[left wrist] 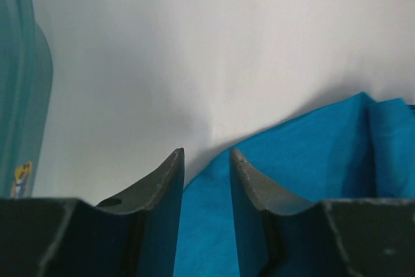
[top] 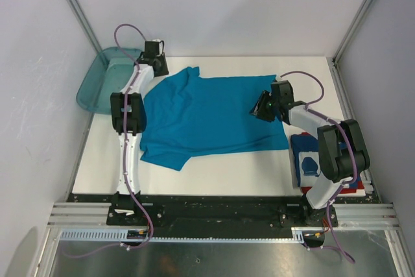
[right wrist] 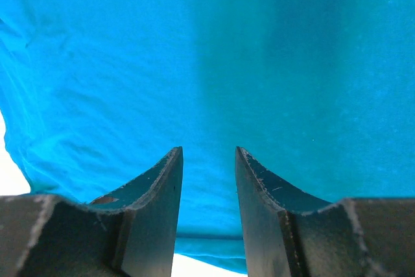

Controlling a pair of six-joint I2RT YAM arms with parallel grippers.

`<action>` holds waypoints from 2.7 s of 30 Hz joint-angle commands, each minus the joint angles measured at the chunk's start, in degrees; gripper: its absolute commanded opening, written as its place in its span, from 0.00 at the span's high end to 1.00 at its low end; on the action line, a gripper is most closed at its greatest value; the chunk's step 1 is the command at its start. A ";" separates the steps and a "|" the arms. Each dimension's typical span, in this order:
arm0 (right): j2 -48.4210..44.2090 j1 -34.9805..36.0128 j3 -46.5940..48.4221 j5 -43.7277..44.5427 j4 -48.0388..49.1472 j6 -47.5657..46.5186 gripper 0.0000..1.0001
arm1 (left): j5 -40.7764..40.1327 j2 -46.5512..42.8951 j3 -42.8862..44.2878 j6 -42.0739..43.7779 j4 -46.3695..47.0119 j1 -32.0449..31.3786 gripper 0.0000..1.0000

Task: Fold and stack the t-shirts
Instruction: Flatten out the tshirt

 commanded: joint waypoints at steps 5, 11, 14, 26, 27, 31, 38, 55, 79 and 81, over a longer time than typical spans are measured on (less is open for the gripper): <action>0.18 -1.75 2.84 -1.71 0.96 -1.26 0.58 | -0.67 -0.38 4.16 11.05 0.57 -2.91 0.60; 0.61 -2.02 2.89 -2.28 0.71 -1.29 0.58 | -2.89 0.59 3.15 11.66 0.18 -3.08 0.59; 0.74 -2.01 2.87 -2.51 0.62 -1.37 0.58 | -5.00 0.64 3.49 10.96 0.08 -3.07 0.58; 1.90 -2.11 3.08 -3.76 1.14 -0.91 0.58 | -7.73 0.97 1.53 11.84 -2.04 -3.50 0.52; 1.90 -2.07 3.12 -3.86 1.06 -0.88 0.58 | -7.61 1.15 1.68 11.85 -2.36 -3.48 0.52; 2.10 -2.05 3.24 -4.07 0.91 -0.92 0.57 | -7.04 1.30 1.81 12.08 -2.65 -3.55 0.57; 2.82 -2.11 3.28 -4.86 1.14 -0.66 0.58 | -4.56 1.07 0.80 11.91 -3.26 -3.55 0.60; 3.76 -2.34 3.77 -5.48 1.64 -0.31 0.58 | -9.54 1.94 1.91 9.16 -5.28 -3.19 0.94; 36.06 -9.51 47.15 7.54 -2.92 3.36 0.59 | -21.01 -1.20 -2.60 1.79 -5.26 -1.11 1.00; 39.10 -9.71 50.94 7.38 -4.69 3.98 0.60 | -20.81 -1.51 -3.01 1.40 -5.22 -0.96 1.00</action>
